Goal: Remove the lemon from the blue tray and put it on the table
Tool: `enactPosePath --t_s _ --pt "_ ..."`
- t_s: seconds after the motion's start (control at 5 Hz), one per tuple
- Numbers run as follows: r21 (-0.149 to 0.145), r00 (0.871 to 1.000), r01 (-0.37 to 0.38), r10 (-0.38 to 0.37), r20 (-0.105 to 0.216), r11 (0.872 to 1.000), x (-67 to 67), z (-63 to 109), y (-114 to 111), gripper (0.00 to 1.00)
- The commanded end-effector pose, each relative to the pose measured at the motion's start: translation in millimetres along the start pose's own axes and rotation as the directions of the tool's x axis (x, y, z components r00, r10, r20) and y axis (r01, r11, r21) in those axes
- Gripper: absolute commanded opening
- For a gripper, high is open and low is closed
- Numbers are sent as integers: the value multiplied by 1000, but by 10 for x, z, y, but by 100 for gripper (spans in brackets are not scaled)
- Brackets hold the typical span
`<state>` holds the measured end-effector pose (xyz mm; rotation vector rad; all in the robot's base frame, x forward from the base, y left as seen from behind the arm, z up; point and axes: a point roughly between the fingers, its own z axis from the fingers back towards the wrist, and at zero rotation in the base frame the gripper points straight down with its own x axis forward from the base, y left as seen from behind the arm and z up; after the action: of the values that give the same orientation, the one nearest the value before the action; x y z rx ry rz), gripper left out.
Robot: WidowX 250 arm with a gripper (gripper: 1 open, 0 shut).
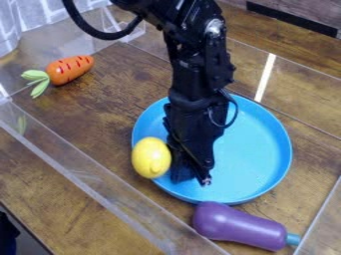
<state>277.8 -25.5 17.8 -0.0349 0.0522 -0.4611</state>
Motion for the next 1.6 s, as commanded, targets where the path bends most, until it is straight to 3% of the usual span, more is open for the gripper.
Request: enactPosePath --t_s 0.0,0.4,0.6,0.8,1.0,1.2,1.4 --pt "-15 1000 14 -15 -22 1000 -82 -34 -62 0" --pt "9 996 76 -76 -51 997 -178 -22 -76 0" --pt "22 992 108 -107 -69 994 -270 108 -99 0" --pt "36 984 155 -151 -91 987 -254 223 -49 0" --pt "43 986 140 -135 -101 989 -160 246 -52 0" --pt "50 987 117 -111 -114 992 -158 266 -69 0" --pt "61 979 170 -161 -128 984 -163 434 -50 0"
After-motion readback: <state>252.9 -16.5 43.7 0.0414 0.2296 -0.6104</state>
